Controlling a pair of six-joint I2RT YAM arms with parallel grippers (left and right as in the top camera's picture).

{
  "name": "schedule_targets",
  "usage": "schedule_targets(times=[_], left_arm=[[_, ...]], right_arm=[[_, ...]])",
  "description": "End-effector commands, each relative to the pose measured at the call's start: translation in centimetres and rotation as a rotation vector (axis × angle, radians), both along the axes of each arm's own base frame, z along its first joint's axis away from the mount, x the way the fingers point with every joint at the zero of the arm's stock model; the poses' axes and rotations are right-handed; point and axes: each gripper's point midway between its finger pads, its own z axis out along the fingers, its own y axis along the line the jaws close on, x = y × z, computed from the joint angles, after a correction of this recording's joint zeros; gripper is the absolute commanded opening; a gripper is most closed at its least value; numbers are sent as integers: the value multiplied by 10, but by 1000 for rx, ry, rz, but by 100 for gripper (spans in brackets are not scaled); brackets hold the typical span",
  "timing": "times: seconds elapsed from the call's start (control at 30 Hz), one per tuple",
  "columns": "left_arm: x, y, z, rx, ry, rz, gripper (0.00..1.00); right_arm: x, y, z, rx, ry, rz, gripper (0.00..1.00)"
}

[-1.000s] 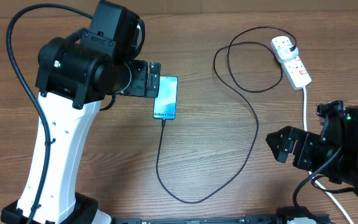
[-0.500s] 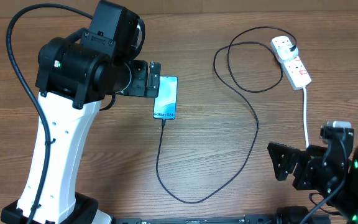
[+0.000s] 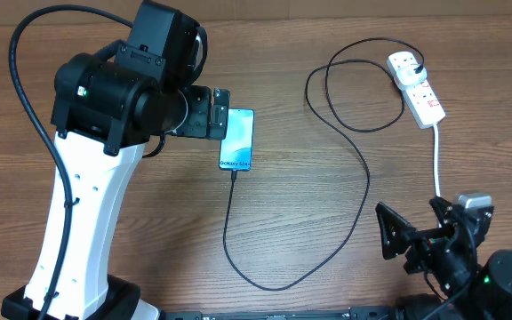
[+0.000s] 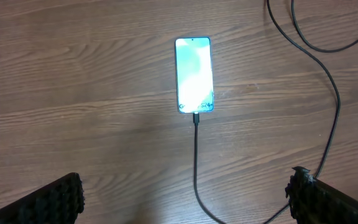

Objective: Plug charger to phone and switch on socket

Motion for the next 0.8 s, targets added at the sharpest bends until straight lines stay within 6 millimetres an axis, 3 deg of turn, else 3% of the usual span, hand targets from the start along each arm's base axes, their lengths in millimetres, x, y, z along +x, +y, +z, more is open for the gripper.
schedule_targets(times=[0.0, 0.5, 0.77], left_arm=[[1, 2, -1, 8, 2, 17, 100], [1, 2, -1, 8, 2, 17, 100], [1, 2, -1, 8, 2, 16, 100]], right_arm=[[4, 0, -9, -11, -48, 1, 100], [37, 1, -26, -22, -372, 3, 100], [49, 1, -38, -19, -439, 1, 100]])
